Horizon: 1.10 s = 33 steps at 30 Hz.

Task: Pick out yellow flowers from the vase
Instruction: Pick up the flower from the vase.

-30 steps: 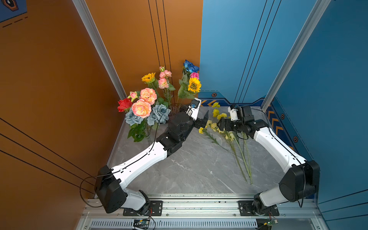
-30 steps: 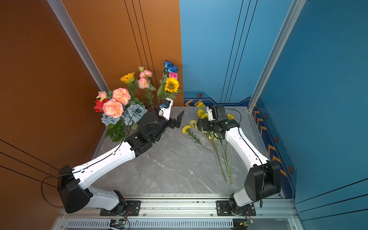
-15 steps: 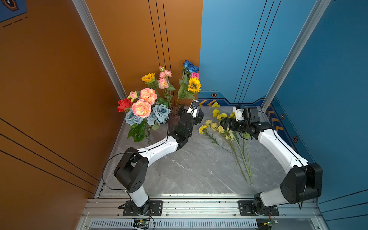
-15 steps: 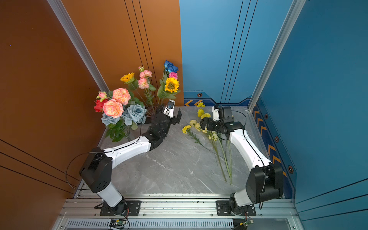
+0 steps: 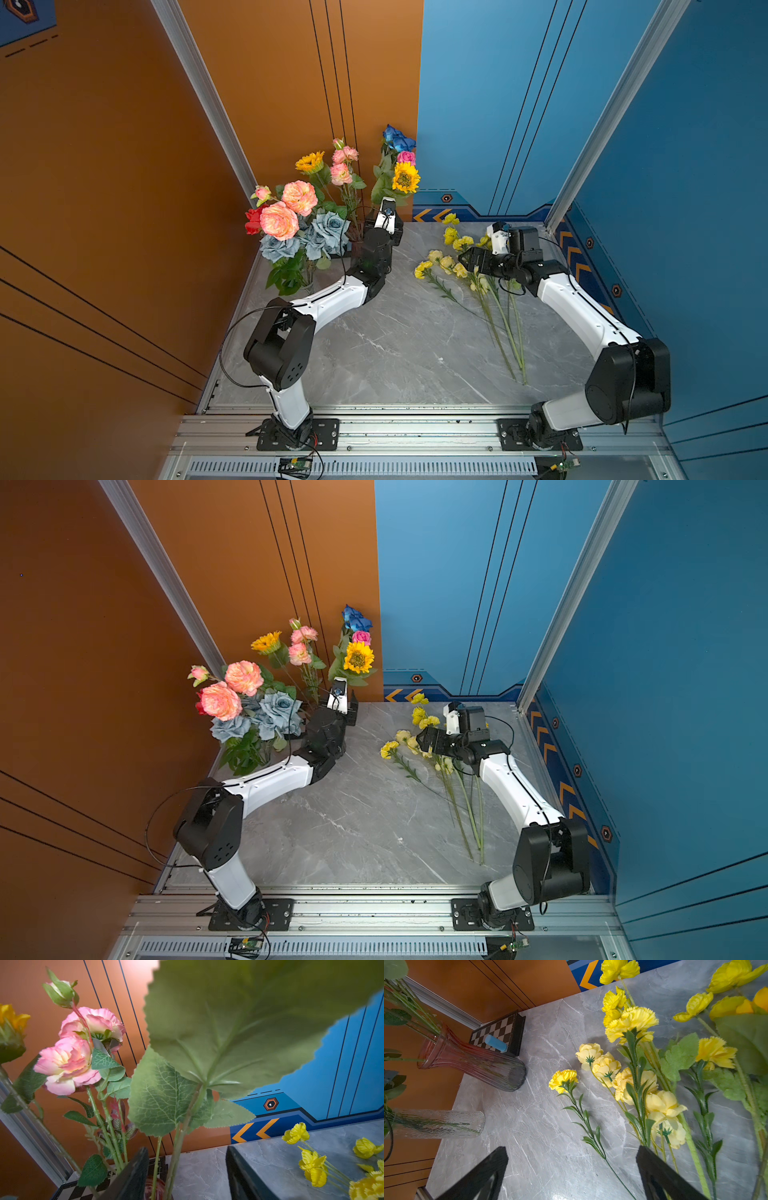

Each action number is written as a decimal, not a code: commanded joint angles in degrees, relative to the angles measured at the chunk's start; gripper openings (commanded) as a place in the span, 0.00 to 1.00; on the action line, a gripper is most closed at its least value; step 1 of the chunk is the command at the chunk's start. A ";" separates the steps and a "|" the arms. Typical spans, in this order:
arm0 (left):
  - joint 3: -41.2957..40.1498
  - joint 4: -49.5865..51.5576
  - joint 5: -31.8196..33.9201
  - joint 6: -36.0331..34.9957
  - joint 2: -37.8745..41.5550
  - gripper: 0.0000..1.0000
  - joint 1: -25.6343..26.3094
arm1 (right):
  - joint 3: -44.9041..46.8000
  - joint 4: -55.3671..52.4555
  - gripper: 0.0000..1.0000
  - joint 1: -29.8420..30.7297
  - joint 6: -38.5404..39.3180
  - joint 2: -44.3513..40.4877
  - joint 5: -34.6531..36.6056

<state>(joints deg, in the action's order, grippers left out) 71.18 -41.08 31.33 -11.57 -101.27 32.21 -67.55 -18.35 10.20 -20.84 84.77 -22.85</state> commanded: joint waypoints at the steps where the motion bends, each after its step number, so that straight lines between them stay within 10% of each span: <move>1: 2.14 -3.10 1.60 -1.42 -0.99 0.57 -0.07 | 0.99 2.51 1.00 -0.80 -1.04 -0.22 -1.75; 13: 7.00 -3.53 2.33 -3.68 -5.08 0.41 -0.66 | 1.89 3.60 1.00 -1.67 -1.62 -1.62 -2.90; 25: 4.66 -4.88 2.19 -3.72 -2.76 0.01 -1.10 | 2.16 4.47 1.00 -1.89 -2.45 -1.80 -3.52; 33: 1.22 -5.37 1.39 -3.56 0.30 0.00 -0.65 | 2.25 4.54 1.00 -1.76 -2.54 -2.02 -3.52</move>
<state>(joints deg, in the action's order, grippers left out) 73.78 -45.63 32.99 -15.64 -103.31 31.29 -65.80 -15.20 8.64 -22.59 84.49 -25.52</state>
